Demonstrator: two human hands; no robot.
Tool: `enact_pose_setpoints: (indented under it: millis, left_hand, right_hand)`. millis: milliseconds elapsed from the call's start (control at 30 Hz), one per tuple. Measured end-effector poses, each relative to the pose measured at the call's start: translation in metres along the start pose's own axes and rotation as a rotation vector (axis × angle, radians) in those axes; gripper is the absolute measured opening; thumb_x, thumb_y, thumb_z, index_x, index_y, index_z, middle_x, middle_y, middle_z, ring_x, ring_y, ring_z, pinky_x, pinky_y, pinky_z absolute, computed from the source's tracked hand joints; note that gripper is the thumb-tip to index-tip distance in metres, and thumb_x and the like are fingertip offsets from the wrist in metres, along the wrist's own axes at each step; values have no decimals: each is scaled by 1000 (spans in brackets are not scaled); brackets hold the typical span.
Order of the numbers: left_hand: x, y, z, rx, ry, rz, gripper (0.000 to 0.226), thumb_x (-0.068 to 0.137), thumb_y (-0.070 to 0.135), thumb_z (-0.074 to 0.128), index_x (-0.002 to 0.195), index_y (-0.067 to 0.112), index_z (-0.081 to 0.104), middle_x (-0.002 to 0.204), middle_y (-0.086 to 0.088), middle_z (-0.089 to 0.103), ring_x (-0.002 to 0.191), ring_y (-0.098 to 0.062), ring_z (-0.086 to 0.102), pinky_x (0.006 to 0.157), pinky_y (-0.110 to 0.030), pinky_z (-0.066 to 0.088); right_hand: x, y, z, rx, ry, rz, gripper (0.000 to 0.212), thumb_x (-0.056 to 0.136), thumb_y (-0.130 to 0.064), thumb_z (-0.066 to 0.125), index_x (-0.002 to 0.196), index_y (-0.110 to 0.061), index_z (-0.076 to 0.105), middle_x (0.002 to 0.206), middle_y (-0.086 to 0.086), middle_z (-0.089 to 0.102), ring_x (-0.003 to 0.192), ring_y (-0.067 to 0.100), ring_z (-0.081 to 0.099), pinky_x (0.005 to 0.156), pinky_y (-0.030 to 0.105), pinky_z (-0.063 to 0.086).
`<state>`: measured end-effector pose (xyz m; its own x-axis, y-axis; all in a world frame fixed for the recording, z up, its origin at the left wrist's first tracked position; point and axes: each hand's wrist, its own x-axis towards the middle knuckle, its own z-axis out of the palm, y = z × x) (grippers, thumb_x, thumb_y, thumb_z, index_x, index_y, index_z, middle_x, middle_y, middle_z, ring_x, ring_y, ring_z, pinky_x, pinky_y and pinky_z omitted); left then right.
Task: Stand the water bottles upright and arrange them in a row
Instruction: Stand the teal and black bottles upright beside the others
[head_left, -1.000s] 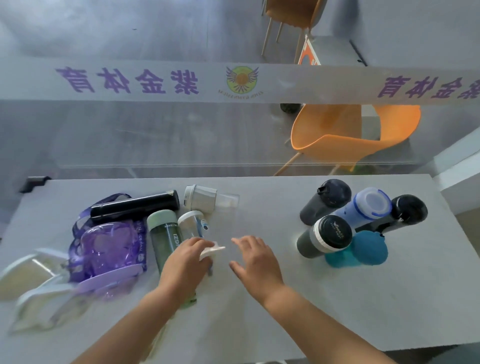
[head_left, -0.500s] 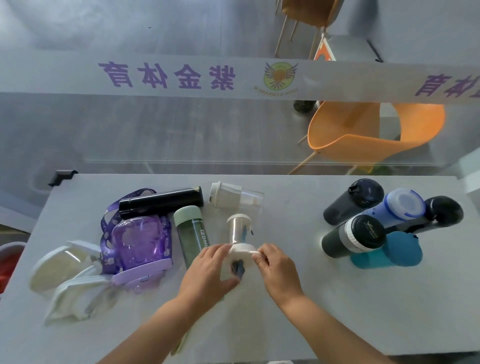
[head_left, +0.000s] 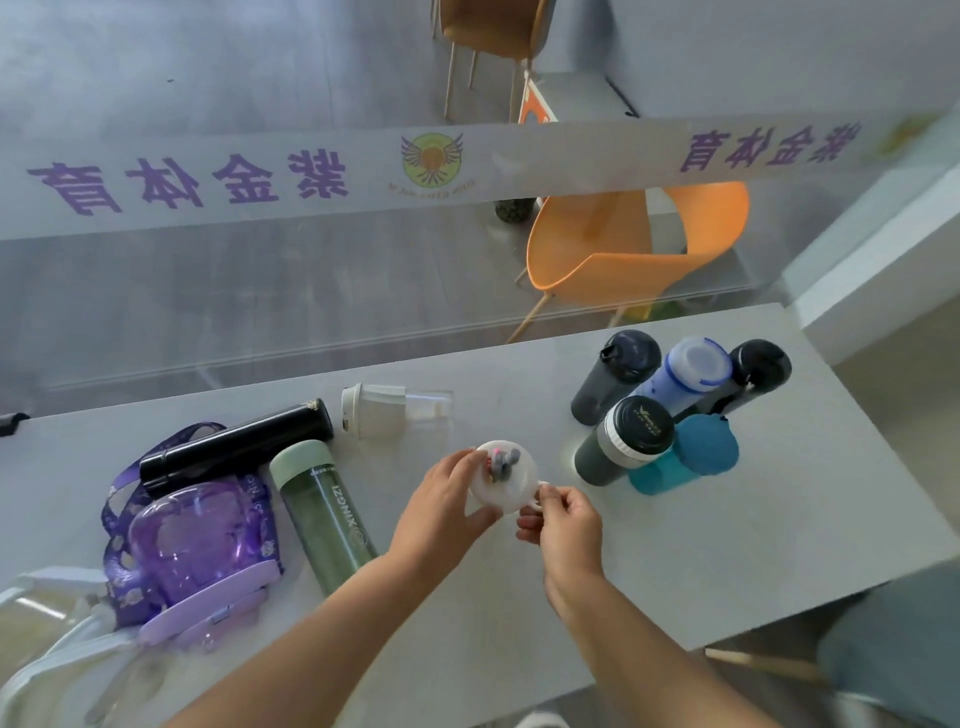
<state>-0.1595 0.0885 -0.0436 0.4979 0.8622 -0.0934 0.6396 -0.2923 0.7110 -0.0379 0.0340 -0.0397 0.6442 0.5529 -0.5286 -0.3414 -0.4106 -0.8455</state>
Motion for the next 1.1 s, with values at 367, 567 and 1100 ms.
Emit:
enact_pose_setpoints:
  millis: [367, 567, 1100]
  left_hand:
    - [15, -10, -1, -104, -35, -91, 81, 74, 36, 73, 139, 24, 26, 134, 1, 46, 117, -17, 49, 95, -32, 42]
    - [54, -79, -63, 344, 128, -213, 83, 78, 24, 68, 142, 7, 18, 150, -12, 24, 138, -27, 20, 114, -34, 15]
    - [82, -83, -81, 570, -80, -67, 69, 63, 20, 68, 124, 11, 38, 116, -9, 46, 104, -32, 51, 92, -34, 39]
  right_hand:
    - [6, 4, -23, -112, 46, -67, 14, 90, -19, 55, 88, -5, 54, 68, 11, 58, 49, 17, 54, 48, 28, 49]
    - [1, 11, -29, -372, 107, -363, 21, 83, -14, 63, 99, -17, 49, 97, 9, 57, 64, 24, 56, 65, 43, 53]
    - [2, 3, -13, -585, 110, -604, 28, 77, 6, 57, 100, -10, 54, 97, 2, 49, 61, 10, 47, 65, 34, 46]
